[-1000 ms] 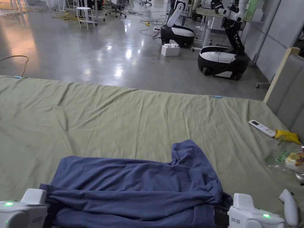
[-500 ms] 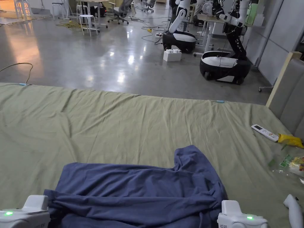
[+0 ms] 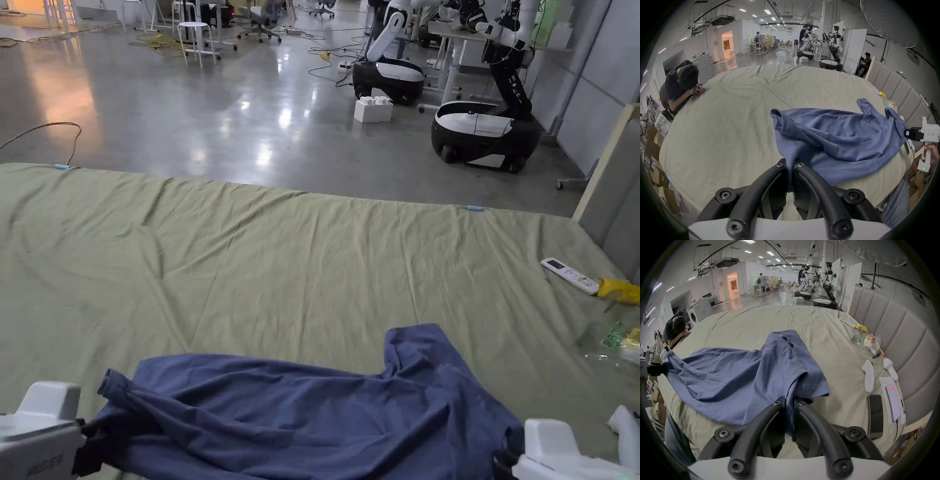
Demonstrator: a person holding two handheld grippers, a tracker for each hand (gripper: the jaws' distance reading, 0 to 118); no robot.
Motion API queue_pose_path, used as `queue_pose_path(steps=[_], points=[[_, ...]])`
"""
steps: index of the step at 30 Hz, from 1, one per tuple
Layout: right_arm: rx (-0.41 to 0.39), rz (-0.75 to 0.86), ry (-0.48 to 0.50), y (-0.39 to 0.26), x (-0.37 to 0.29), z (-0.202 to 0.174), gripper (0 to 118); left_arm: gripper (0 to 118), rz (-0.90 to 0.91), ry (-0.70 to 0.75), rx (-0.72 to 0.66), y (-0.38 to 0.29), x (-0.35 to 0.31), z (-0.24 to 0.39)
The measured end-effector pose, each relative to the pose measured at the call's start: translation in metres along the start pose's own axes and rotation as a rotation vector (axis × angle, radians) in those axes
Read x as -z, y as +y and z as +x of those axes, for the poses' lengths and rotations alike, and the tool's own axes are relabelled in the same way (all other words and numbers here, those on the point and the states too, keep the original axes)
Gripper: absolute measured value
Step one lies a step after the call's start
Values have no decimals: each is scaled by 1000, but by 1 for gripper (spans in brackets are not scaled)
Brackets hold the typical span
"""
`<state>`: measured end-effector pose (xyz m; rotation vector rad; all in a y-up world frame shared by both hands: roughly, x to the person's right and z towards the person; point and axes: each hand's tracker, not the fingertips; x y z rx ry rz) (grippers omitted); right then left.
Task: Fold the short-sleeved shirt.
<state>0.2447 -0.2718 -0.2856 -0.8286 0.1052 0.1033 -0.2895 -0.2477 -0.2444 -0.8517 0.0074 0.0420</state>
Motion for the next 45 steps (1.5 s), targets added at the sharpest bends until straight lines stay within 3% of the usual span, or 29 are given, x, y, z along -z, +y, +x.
queue_pose_path(steps=[10, 19, 22, 24, 26, 29, 30, 35, 38, 41, 42, 43, 44, 45], points=[[-80, -195, -43, -98, -3, -18, 9, 7, -167, 24, 0, -93, 2, -7], [-126, -175, -99, -122, 17, -32, 11, 7, -213, 54, 16, -108, 37, -7], [-133, -151, -145, -119, 10, -33, 26, 7, -212, 52, 16, -107, 37, -11], [-101, -90, -170, -113, 0, -35, 50, 9, -197, 51, 2, -104, 34, -11], [-42, 4, -150, -101, -12, -34, 64, 22, -135, 38, 11, -95, 28, -7], [-16, 150, -150, -78, -27, -44, 75, 53, -17, 26, 39, -79, 16, 8], [-20, 212, -154, -67, -34, -48, 77, 58, 37, 26, 51, -72, 12, 13], [2, 487, -143, -24, -54, -72, 77, 58, 324, 60, 35, -31, -15, 46], [29, 630, -141, -2, -66, -88, 67, 57, 486, 82, -5, -13, -30, 61], [-8, 746, -144, 13, -76, -105, 21, 50, 623, 94, -37, -1, -39, 68], [-39, 779, -144, 19, -78, -111, 16, 47, 650, 105, -34, 1, -42, 72], [-9, 745, -137, 19, -75, -115, 12, 43, 676, 106, -18, 3, -45, 75], [-13, 760, -139, 21, -75, -119, 9, 19, 692, 112, -4, 4, -48, 78], [-36, 784, -137, 23, -76, -122, 8, 7, 704, 142, 5, 4, -50, 81]])
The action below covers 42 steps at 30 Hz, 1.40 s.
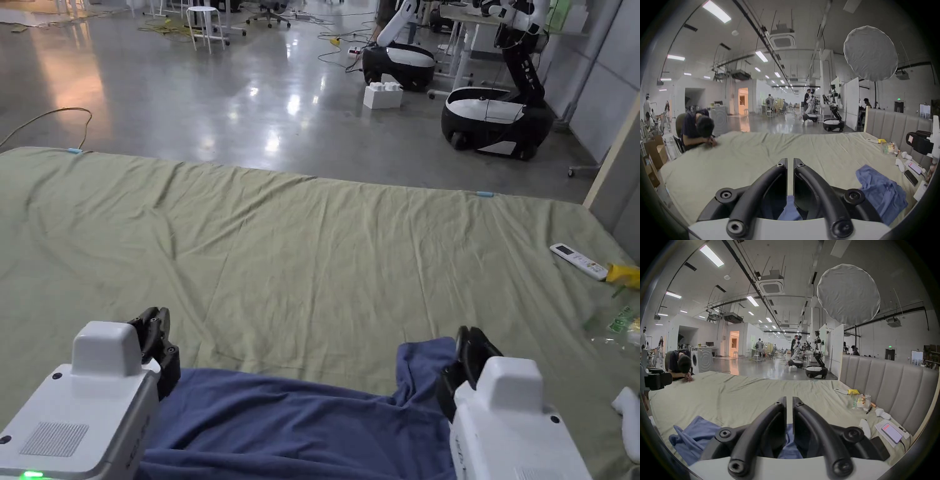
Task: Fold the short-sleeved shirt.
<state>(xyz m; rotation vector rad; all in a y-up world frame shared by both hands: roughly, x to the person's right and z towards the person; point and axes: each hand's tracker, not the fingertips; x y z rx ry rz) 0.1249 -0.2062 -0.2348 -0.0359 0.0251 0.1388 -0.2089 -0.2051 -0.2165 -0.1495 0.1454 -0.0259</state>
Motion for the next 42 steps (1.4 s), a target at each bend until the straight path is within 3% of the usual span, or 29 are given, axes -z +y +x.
queue_pose_path(steps=[2, 3, 4, 6, 7, 12, 30, 31, 32, 33, 35, 38, 42], points=[[45, -29, 12, -4, 3, -6, 3, 6, -6, -20, -18, 2, -3, -1], [-10, 22, -3, 0, 1, -9, 2, 3, -1, -21, -39, 4, -5, 0], [28, -21, 10, -3, 3, -10, 1, 3, 1, 8, -49, 3, -7, 0], [9, 15, -8, -1, 2, -11, 1, 2, -8, 36, -61, 3, -9, -5], [54, -19, 5, -3, 3, -11, 1, 2, -5, 30, -86, 6, -9, -8], [45, 1, -10, 1, 7, -6, 1, 2, -46, 56, -73, -1, 0, -27], [45, -143, -26, -23, 28, 10, 1, 3, -725, -68, -126, -61, 183, -89], [44, -154, -31, -26, 30, 12, 1, 7, -762, -55, -98, -61, 185, -85], [44, -164, -33, -28, 30, 13, 1, 19, -775, -46, -80, -64, 192, -84], [43, -179, -39, -31, 32, 15, 1, 41, -801, -46, -53, -67, 199, -83], [37, -197, -46, -36, 33, 18, 1, 59, -819, -64, -54, -71, 206, -81], [28, -226, -55, -43, 36, 21, 1, 67, -895, -52, -60, -85, 222, -77], [15, -260, -63, -52, 41, 25, 1, 68, -996, -56, -36, -113, 248, -80]])
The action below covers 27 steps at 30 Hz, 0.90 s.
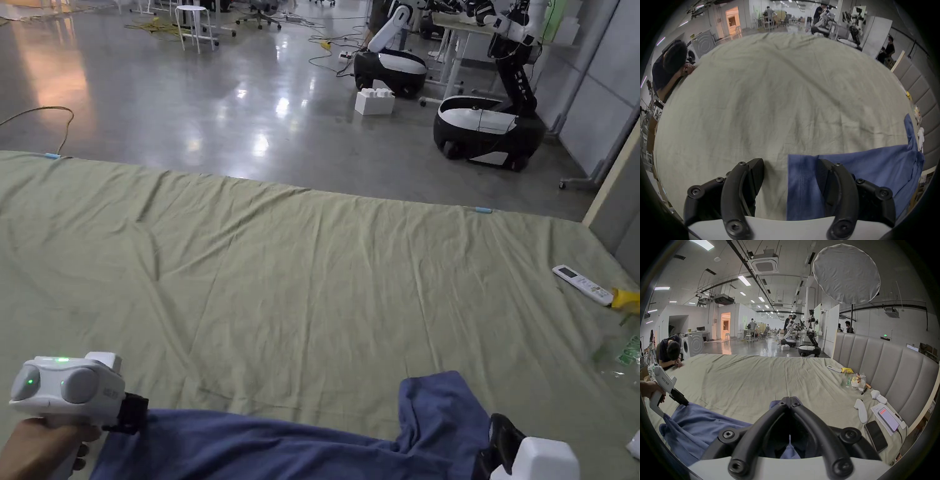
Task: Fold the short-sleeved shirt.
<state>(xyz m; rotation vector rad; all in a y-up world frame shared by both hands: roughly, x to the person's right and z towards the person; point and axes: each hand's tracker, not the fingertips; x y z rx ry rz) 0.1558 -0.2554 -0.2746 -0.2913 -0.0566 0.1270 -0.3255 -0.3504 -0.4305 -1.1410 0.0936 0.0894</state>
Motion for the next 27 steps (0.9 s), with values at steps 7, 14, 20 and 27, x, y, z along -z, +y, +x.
queue_pose_path(steps=[7, 14, 20, 27], points=[[3, -49, -2, -7, 13, 1, 1, 39, 69, 72, 144, -5, 4, 20], [29, -106, 7, -7, 35, 11, 1, 6, 107, 65, 118, -15, 2, 21], [24, -368, 27, -6, 99, 51, 12, 5, 197, -21, 41, -25, -27, 7], [-2, -630, 34, -28, 191, 89, 64, 5, 285, -44, 39, -40, -60, 9]])
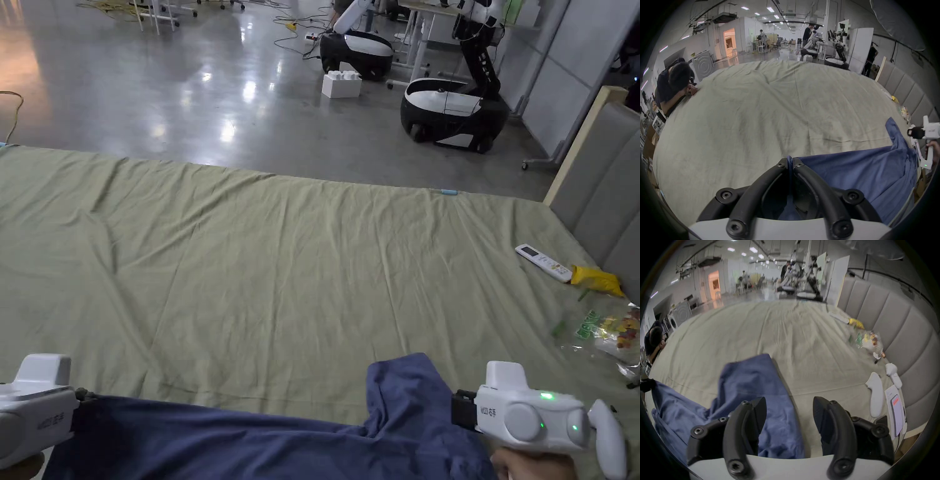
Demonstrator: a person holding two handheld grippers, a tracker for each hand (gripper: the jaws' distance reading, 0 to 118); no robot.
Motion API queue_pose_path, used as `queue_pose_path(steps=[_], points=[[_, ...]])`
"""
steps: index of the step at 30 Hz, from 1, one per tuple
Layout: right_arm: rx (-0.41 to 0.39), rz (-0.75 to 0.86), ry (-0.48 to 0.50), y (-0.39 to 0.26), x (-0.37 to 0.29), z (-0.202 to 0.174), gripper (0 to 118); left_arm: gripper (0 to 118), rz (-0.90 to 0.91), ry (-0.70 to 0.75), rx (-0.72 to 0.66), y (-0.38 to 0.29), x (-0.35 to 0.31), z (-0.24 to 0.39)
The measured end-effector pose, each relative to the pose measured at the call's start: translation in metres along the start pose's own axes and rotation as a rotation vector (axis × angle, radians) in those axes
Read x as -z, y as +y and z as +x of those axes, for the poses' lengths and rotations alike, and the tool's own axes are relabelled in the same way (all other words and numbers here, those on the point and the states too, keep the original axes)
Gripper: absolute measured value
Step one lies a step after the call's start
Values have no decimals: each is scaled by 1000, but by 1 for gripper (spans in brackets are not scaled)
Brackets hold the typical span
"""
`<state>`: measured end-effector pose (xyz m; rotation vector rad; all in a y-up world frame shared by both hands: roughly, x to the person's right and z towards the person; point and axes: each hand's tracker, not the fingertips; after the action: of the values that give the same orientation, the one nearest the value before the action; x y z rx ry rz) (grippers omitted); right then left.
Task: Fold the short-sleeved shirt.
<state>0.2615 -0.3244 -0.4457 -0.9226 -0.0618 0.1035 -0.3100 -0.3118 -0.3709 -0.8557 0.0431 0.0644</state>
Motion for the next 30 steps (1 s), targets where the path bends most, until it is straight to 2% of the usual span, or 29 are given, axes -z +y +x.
queue_pose_path(steps=[6, 8, 9, 11, 12, 13, 17, 18, 20, 21, 24, 28, 30], points=[[11, -143, 84, 2, 47, -3, 67, 5, 30, 0, -23, -5, -12, 5], [-5, -169, 61, 0, 56, -9, 66, 5, 31, -1, -30, -8, -14, 6], [-14, -158, 48, 0, 55, -13, 62, 5, 32, -1, -34, -9, -15, 7], [-27, -145, 38, 2, 51, -17, 40, 5, 31, 0, -41, -9, -16, 10], [-30, -139, 43, 2, 50, -22, 16, 5, 32, -1, -41, -10, -16, 11], [-37, -131, 51, 2, 49, -25, 4, 5, 30, -1, -40, -10, -15, 12], [-97, -105, 38, -2, 48, -31, 2, 5, 21, -6, -37, -12, -15, 13], [-86, -105, 44, -2, 44, -28, 2, 5, 23, -4, -43, -12, -16, 12], [-1, -73, 74, -3, 32, -21, 2, 5, 27, -4, -45, -12, -19, 11], [16, -52, 88, -3, 23, -17, 2, 5, 32, -6, -42, -12, -22, 10], [-9, -7, 109, -4, -10, -10, 2, 5, 46, -9, -30, -10, -44, 20], [17, 59, 165, -11, -55, 2, 1, 5, 80, -25, -28, -11, -70, 15], [-3, 77, 165, -18, -77, 5, 1, 5, 98, -30, -24, -12, -85, 12]])
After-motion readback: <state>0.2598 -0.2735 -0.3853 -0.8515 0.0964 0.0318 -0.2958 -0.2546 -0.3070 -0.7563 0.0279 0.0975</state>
